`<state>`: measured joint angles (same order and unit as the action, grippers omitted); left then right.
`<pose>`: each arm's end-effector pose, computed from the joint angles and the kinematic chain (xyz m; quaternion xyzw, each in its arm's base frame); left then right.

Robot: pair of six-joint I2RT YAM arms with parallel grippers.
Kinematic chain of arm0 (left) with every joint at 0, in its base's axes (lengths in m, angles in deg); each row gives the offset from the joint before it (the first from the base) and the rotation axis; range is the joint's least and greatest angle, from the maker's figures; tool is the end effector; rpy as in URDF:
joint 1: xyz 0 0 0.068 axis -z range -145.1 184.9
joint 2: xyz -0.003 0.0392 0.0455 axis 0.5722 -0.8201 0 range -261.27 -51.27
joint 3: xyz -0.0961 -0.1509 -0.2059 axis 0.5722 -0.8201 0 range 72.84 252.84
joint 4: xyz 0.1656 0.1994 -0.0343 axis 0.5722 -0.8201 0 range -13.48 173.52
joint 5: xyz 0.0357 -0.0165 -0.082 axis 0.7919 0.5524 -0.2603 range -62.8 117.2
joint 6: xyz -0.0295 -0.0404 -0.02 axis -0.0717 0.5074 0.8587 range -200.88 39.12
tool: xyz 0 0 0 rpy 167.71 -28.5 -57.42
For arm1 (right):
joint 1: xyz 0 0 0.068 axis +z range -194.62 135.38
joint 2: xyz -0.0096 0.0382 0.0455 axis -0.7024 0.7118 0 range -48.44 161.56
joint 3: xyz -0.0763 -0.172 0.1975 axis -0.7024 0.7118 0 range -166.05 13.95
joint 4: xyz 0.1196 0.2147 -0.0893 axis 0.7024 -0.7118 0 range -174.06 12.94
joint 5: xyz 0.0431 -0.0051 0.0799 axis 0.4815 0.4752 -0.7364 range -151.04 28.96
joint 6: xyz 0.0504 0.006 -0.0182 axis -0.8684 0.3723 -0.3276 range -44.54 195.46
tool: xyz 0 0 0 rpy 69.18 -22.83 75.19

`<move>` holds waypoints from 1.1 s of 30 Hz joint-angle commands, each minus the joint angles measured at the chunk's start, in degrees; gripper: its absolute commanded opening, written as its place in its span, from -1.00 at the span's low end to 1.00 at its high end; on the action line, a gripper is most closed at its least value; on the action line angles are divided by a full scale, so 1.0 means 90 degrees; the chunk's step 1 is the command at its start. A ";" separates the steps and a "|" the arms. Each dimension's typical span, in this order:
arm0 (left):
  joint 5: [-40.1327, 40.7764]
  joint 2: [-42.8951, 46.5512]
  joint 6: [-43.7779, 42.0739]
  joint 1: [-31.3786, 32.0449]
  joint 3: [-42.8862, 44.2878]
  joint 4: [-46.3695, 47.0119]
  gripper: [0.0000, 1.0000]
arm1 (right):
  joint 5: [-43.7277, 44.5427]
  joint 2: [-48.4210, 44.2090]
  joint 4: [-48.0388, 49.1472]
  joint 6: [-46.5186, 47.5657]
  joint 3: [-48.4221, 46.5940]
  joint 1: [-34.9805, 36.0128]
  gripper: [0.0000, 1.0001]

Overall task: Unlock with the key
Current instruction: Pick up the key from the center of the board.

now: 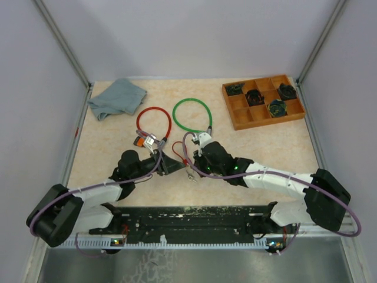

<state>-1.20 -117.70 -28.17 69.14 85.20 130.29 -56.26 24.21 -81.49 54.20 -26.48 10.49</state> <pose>0.1651 -0.1329 0.1789 0.0432 0.7443 -0.5743 0.3381 0.1559 0.2184 0.2202 -0.2420 0.8596 0.2480 0.3756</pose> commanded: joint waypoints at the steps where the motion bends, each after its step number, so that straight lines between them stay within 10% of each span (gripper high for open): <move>1: -0.0349 -0.0365 0.0026 -0.0027 0.0346 0.0477 0.11 | -0.0129 -0.0238 0.0591 -0.0099 -0.0001 0.0058 -1.00; 33: -0.0144 -0.1055 0.0069 -0.0025 0.0726 0.0225 -0.30 | -0.0573 -0.0201 0.0857 -0.0031 0.0068 0.0058 -1.00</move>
<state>-2.79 -126.84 -26.88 69.14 90.07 132.17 -60.52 24.01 -77.12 53.81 -26.13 10.49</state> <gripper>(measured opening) 0.362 0.012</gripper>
